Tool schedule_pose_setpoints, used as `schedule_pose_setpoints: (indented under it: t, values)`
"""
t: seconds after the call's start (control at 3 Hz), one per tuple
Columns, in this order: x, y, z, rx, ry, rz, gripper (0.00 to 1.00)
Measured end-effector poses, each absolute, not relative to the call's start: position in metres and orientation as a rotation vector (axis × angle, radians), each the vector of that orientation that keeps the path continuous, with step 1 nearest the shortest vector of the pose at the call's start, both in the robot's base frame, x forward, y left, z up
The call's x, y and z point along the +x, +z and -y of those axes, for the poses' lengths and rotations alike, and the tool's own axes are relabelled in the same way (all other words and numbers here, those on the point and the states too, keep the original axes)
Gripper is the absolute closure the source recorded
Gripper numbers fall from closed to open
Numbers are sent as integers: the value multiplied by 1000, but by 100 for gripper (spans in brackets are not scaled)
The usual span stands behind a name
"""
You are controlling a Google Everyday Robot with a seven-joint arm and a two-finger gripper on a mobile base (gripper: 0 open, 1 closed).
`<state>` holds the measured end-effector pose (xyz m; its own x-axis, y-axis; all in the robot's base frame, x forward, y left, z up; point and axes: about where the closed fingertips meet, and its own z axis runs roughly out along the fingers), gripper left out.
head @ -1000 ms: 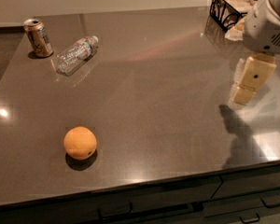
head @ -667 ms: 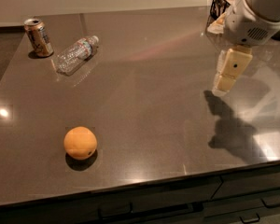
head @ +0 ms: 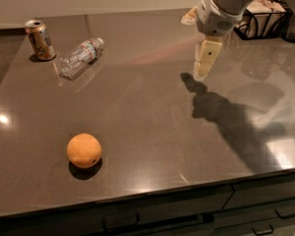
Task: Move water bottle near orange
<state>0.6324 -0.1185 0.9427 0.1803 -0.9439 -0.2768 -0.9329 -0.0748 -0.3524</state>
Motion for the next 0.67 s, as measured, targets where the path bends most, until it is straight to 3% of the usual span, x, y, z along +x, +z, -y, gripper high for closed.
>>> schedule_pose_setpoints:
  t: [0.67]
  values:
    - [679,937,46,-2187,-49,-1549,0]
